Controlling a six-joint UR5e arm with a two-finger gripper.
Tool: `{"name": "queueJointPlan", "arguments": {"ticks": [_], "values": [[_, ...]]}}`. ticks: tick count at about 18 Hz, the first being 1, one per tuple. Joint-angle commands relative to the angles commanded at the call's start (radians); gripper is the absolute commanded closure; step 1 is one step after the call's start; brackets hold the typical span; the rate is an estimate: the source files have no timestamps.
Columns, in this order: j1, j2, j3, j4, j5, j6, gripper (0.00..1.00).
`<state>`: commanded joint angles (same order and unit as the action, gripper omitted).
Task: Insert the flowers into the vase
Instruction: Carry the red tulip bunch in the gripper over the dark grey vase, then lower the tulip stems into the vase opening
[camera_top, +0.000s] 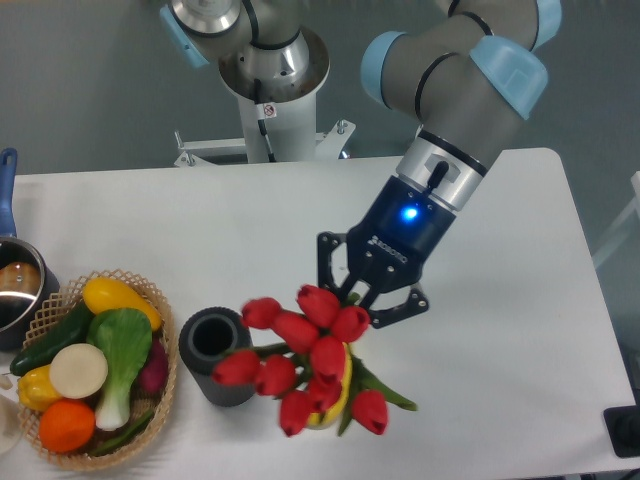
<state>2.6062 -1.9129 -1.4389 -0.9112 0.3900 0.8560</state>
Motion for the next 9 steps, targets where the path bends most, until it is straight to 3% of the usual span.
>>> {"name": "queueJointPlan", "arguments": {"ticks": [6,9], "values": [[0.006,-0.047,-0.02,0.0,-0.373,0.008,0.96],[0.0,-0.06,-0.04,0.002,-0.436,0.011,0.96]]}}
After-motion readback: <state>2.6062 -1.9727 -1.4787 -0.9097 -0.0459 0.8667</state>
